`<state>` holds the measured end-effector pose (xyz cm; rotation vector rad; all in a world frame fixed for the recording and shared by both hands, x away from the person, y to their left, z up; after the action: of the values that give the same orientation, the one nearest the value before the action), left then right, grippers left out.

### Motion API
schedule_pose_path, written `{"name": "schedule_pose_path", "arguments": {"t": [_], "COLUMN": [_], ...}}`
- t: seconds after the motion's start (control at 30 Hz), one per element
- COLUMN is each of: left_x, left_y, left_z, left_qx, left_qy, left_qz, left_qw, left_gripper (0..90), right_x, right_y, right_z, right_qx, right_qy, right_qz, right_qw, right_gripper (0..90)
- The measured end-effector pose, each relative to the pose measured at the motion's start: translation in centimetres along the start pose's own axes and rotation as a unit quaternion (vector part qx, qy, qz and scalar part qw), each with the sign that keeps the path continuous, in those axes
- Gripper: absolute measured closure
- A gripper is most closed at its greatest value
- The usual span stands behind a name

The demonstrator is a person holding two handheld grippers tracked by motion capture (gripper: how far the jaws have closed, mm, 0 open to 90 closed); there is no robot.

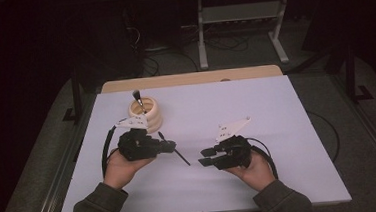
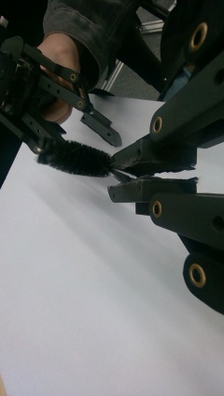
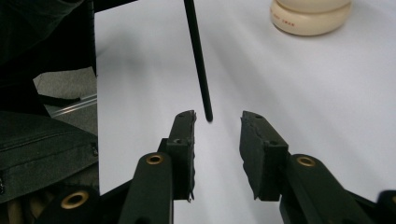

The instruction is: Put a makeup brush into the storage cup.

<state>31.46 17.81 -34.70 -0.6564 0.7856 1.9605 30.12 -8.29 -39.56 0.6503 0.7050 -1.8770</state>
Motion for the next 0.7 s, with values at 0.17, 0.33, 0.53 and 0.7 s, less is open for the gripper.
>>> {"name": "schedule_pose_path", "arguments": {"t": [0.17, 0.33, 0.53, 0.7], "left_x": [0.0, -0.1, -0.3, -0.3], "left_y": [-0.3, -0.6, -0.9, -1.3], "left_z": [0.3, 0.5, 0.9, 1.1], "left_qx": [-0.012, -0.021, -0.029, -0.034], "left_qy": [-0.010, -0.010, -0.015, -0.017], "left_qz": [-0.003, 0.003, 0.004, 0.005], "left_qw": [0.9999, 0.9997, 0.9994, 0.9993], "left_gripper": [85.0, 85.0, 85.0, 85.0], "right_x": [0.8, 1.6, 2.5, 3.2], "right_y": [0.4, 0.9, 1.5, 2.1], "right_z": [0.7, 1.5, 2.4, 3.0], "right_qx": [0.005, 0.010, 0.023, 0.030], "right_qy": [0.004, 0.010, 0.019, 0.022], "right_qz": [-0.014, -0.026, -0.046, -0.059], "right_qw": [0.9999, 0.9996, 0.9985, 0.9976], "right_gripper": [60.2, 56.3, 50.6, 46.9]}}
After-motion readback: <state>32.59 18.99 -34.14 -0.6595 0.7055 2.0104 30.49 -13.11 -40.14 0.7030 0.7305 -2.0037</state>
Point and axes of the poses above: each handheld gripper's, and its own axes: z roughly backward along the jaws, x roughly out of its underside, y roughly to its right, the point moved 2 cm from there along -z, roughly forward along the jaws, and after that the axes turned 8 degrees about -y, right-handed, at the moved point
